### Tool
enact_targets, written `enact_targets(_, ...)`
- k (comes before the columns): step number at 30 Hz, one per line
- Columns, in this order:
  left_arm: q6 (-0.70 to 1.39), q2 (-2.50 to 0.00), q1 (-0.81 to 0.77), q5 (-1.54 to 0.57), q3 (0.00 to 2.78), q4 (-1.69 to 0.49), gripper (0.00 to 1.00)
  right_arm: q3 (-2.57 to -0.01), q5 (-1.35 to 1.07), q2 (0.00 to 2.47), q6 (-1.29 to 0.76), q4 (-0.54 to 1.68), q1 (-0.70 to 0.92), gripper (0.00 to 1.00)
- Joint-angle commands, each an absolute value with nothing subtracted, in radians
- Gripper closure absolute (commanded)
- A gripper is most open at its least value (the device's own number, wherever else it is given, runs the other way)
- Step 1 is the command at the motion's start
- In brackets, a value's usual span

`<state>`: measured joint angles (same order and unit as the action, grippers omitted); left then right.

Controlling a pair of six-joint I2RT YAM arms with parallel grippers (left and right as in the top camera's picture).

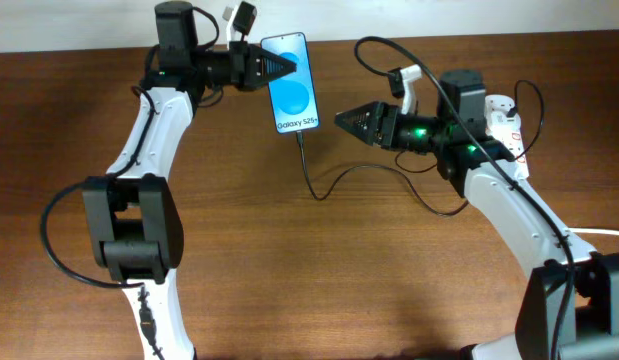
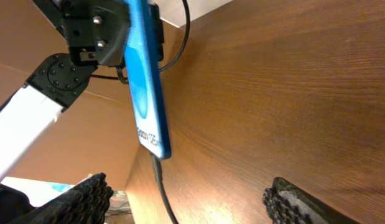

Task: Plug charger to phone and switch on socket
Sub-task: 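Lower the phone flat onto the table with the left gripper and release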

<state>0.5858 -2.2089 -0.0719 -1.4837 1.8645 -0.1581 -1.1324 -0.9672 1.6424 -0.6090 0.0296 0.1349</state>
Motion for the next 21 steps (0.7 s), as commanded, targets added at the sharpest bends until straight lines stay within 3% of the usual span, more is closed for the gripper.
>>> enact_targets(1, 0.473, -2.212, -0.076, -1.414, 1.827, -0.286, 1.00, -1.149, -0.953, 1.605, -0.542, 0.068, 0.130, 0.14)
enact_targets(9, 0.107, -2.212, -0.085, -1.106, 1.827, -0.811, 1.00, -1.158, -0.870, 1.605, -0.465, 0.189, 0.130, 0.12)
enact_targets(15, -0.054, -2.212, -0.154, -0.793, 1.895, -1.102, 1.00, -1.254, -0.696, 1.605, -0.364, 0.447, 0.147, 0.06)
enact_targets(18, -0.085, -2.212, -0.199, -0.632, 1.971, -1.192, 1.00, -1.257, -0.675, 1.605, -0.347, 0.458, 0.159, 0.02)
enact_targets(21, -0.084, -2.221, -0.197, -0.628, 1.970, -1.187, 1.00, -1.257, -0.675, 1.605, -0.348, 0.462, 0.159, 0.02)
